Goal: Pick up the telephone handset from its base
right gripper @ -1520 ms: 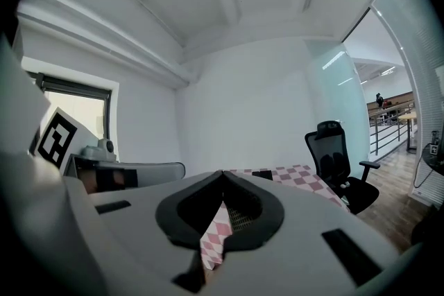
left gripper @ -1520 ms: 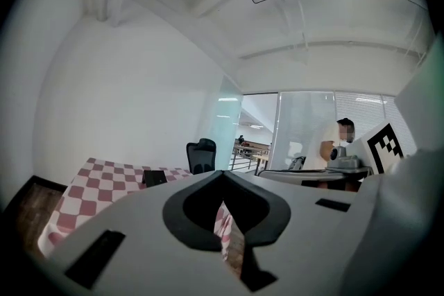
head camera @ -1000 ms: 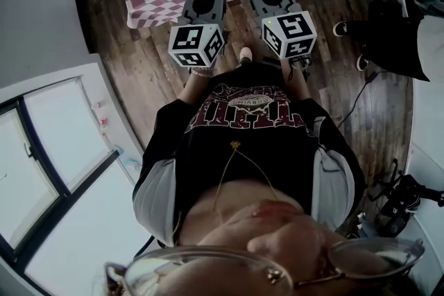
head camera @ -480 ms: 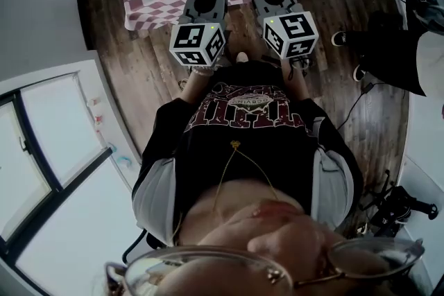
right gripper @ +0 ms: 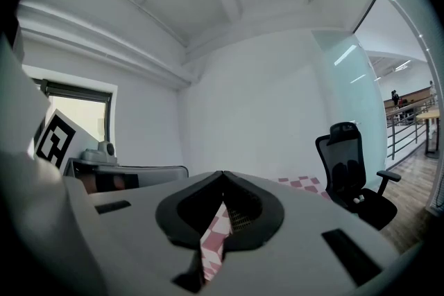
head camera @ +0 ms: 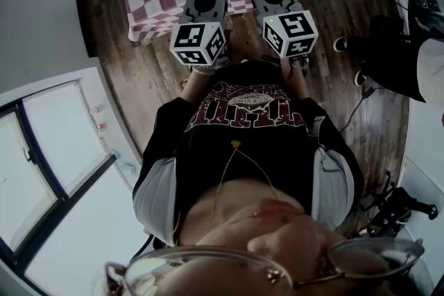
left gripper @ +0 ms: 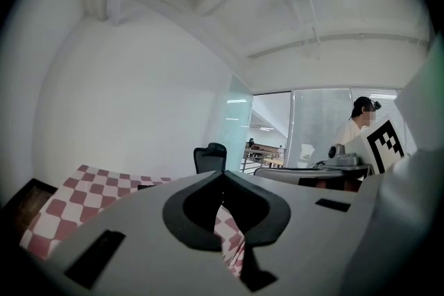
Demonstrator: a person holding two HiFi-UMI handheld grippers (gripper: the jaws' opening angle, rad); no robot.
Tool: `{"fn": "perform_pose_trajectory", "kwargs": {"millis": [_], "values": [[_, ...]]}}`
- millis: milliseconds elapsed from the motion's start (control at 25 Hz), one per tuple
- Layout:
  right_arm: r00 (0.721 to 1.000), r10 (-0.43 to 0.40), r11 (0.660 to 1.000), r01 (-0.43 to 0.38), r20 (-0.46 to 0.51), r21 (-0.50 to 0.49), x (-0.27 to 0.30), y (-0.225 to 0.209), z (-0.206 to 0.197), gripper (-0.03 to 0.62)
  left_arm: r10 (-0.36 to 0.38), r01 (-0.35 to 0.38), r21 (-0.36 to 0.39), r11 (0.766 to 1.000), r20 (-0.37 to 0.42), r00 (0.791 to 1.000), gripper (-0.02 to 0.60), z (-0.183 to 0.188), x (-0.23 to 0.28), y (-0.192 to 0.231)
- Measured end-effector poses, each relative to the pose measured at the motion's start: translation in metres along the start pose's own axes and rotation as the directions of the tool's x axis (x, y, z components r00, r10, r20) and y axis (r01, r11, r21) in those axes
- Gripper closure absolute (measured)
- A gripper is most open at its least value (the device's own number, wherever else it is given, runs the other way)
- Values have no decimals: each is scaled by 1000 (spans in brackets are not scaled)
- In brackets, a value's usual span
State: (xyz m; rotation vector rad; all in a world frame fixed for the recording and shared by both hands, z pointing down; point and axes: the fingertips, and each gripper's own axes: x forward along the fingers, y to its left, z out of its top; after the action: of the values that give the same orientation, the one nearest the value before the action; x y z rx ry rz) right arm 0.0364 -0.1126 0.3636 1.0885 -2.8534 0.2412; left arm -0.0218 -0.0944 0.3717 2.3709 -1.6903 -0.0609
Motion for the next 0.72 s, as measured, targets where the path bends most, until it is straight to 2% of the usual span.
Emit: {"fn": "perform_pose_trajectory", "kwargs": {"millis": [120, 720], "values": [[1000, -6, 1000, 6, -2, 3, 19, -3, 1, 577, -20, 20, -15, 1000, 0, 1000, 572, 4, 12, 13], [995, -97, 995, 97, -6, 25, 94, -20, 5, 577, -103, 103, -2, 995, -50, 993, 572, 9, 61, 77]]}}
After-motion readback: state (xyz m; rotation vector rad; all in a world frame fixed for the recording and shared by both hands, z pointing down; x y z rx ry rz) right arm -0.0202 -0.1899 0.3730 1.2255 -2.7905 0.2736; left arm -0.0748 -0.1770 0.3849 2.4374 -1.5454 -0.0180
